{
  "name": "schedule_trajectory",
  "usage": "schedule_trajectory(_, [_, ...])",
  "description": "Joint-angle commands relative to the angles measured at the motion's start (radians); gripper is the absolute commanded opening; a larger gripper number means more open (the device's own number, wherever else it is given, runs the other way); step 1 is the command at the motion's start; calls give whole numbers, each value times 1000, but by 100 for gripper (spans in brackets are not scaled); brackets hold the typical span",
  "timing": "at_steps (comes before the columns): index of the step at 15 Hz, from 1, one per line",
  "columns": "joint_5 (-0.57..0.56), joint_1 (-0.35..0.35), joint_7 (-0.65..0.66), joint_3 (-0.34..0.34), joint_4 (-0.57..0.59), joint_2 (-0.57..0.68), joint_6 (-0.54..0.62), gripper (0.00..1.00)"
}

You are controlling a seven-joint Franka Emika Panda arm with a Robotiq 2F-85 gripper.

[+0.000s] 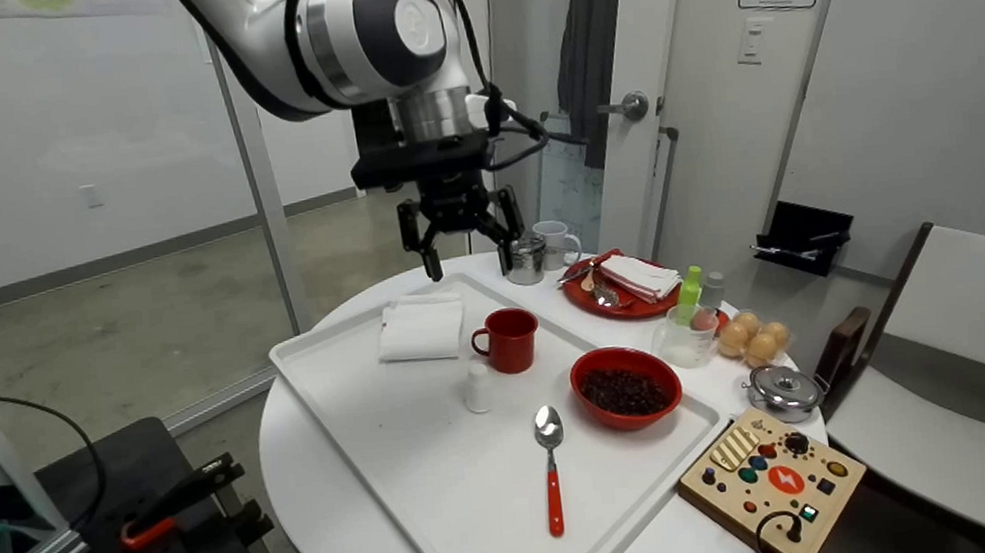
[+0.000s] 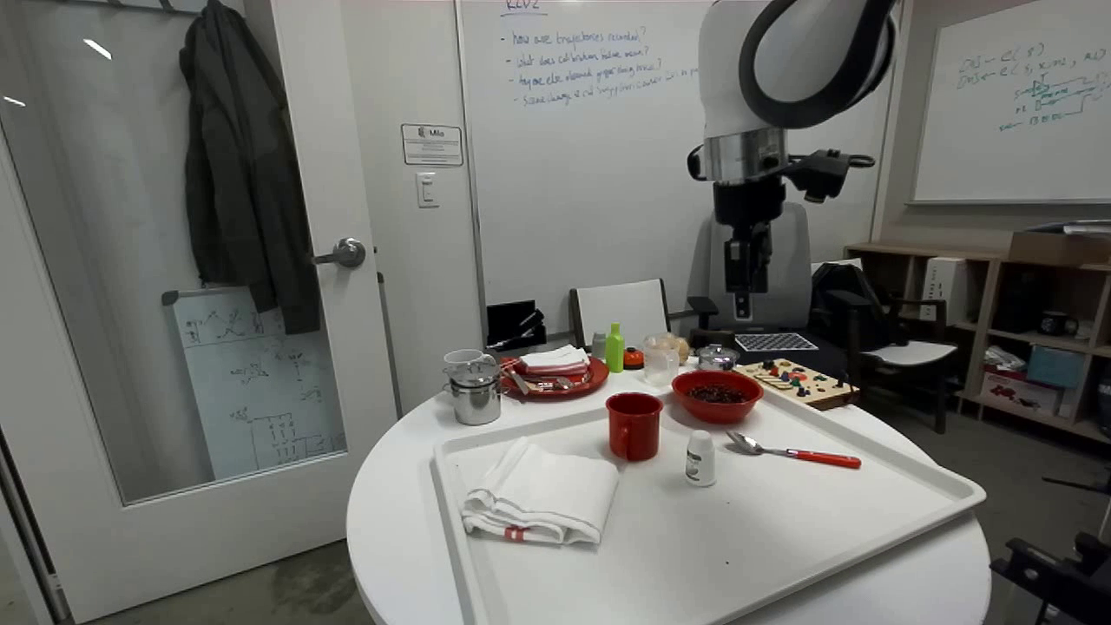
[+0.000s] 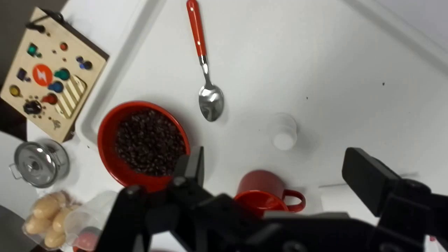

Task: Pick the seasoning bottle on the tray and put it in the red cup

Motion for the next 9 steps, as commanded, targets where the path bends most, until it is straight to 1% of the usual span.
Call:
schedule_trajectory(1, [26,10,-21,8,91,168,108,100])
schedule_trajectory(5, [69,-3,-70,18,166,321,154,100])
schedule_trajectory(9, [96,-11,-92,18,264,454,137,100])
